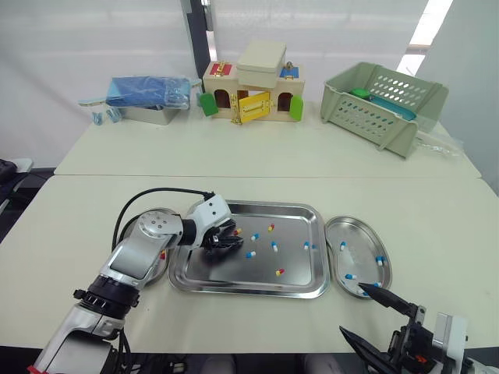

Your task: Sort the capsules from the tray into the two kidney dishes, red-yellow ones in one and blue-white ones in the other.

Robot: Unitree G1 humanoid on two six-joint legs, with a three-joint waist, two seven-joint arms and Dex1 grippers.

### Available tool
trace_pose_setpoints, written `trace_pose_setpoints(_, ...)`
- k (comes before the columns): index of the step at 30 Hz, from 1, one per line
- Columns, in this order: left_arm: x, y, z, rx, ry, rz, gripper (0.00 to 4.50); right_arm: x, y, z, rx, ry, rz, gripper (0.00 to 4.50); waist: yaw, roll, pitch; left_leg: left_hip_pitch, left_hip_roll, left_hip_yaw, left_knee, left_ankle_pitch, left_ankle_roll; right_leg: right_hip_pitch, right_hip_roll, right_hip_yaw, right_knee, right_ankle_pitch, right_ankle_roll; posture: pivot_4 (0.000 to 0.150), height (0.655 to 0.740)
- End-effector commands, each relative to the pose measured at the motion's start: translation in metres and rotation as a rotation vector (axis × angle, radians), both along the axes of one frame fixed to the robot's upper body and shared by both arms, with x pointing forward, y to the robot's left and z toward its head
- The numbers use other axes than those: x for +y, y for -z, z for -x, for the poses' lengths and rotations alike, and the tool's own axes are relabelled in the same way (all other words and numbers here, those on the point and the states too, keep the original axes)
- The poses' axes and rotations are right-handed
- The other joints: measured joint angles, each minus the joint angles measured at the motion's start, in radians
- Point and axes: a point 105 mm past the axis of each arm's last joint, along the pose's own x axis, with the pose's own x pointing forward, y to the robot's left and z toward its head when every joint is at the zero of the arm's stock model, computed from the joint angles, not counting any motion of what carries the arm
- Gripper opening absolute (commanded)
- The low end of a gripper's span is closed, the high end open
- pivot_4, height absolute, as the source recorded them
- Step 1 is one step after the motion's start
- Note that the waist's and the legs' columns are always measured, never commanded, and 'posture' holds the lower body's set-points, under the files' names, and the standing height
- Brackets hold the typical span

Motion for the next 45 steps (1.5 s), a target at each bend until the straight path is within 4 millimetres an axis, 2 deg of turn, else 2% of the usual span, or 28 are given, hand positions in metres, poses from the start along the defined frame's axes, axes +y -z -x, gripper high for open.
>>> trace_pose_setpoints(1,0.0,0.001,-0.001,-0.015,0.001,-0.036,2.11,0.002,-0.007,0.0,-0.026,-0.007,-0.008,4.5,0.0,0.0,0.0,0.0,0.0,0.0,0.0,0.0,0.0,0.0,0.0,0.0,0.0,0.0,0.0,0.15,0.74)
trace_pose_setpoints(6,0.002,0.005,-0.003,-0.009,-0.014,-0.058,2.11,0.003,-0.006,0.002,-0.025,-0.008,-0.012,4.5,0.0,0.0,-0.001,0.0,0.0,0.0,0.0,0.0,0.0,0.0,0.0,0.0,0.0,0.0,0.0,0.15,0.74)
trace_pose_setpoints(9,0.002,0.006,-0.006,-0.011,-0.024,-0.065,1.51,0.004,-0.006,0.002,-0.026,-0.009,-0.012,4.5,0.0,0.001,-0.001,0.0,0.0,0.0,0.001,0.0,0.0,0.001,0.0,0.0,0.0,0.0,0.0,0.15,0.74)
trace_pose_setpoints(13,0.002,0.007,-0.006,-0.009,-0.028,-0.068,0.21,0.003,-0.007,-0.002,-0.029,-0.01,-0.013,4.5,-0.001,0.001,-0.001,0.0,0.0,0.0,0.001,0.0,0.0,0.001,0.0,0.0,0.0,0.0,0.0,0.15,0.74)
trace_pose_setpoints(14,0.002,0.007,-0.006,-0.009,-0.028,-0.069,0.04,0.003,-0.007,-0.003,-0.029,-0.01,-0.013,4.5,-0.001,0.001,-0.001,0.0,0.0,0.0,0.001,0.0,0.0,0.001,0.0,0.0,0.0,0.0,0.0,0.15,0.74)
trace_pose_setpoints(22,0.0,0.005,-0.002,-0.007,-0.019,-0.051,0.04,0.002,-0.006,-0.005,-0.027,-0.016,-0.012,4.5,0.0,0.001,-0.001,0.0,0.0,0.0,0.001,0.0,0.0,0.001,0.0,0.0,0.0,0.0,0.0,0.15,0.74)
trace_pose_setpoints(29,0.002,-0.015,0.007,-0.001,-0.028,0.03,0.04,0.012,-0.013,0.002,-0.032,-0.078,-0.004,4.5,-0.002,0.001,-0.001,0.0,0.0,0.0,0.001,0.0,0.0,0.001,0.0,0.0,0.0,0.0,0.0,0.15,0.74)
trace_pose_setpoints(35,0.042,-0.045,0.025,0.001,-0.188,0.052,0.04,0.017,-0.018,0.005,-0.021,-0.2,0.024,4.5,-0.002,0.001,-0.001,0.0,0.0,-0.001,0.001,0.0,0.0,0.0,0.0,0.0,0.0,0.0,0.0,0.15,0.74)
trace_pose_setpoints(37,0.065,-0.051,0.032,-0.01,-0.286,0.033,0.04,0.015,-0.016,0.005,-0.001,-0.243,0.035,4.5,0.0,0.001,-0.001,0.0,0.0,-0.001,0.001,0.0,0.0,0.001,0.0,0.0,0.0,0.0,0.0,0.15,0.74)
trace_pose_setpoints(42,0.107,-0.057,0.051,-0.019,-0.486,0.003,0.04,0.013,-0.014,0.0,0.003,-0.316,0.047,4.5,0.0,0.0,0.0,0.0,0.0,-0.001,0.001,0.0,0.0,0.001,0.0,0.0,0.0,0.0,0.0,0.15,0.74)
trace_pose_setpoints(45,0.13,-0.053,0.06,-0.028,-0.6,-0.014,0.04,0.01,-0.009,-0.004,0.003,-0.34,0.045,4.5,0.0,0.0,0.0,0.0,0.0,-0.001,0.001,0.0,0.0,0.001,0.0,0.0,0.0,0.0,0.0,0.15,0.74)
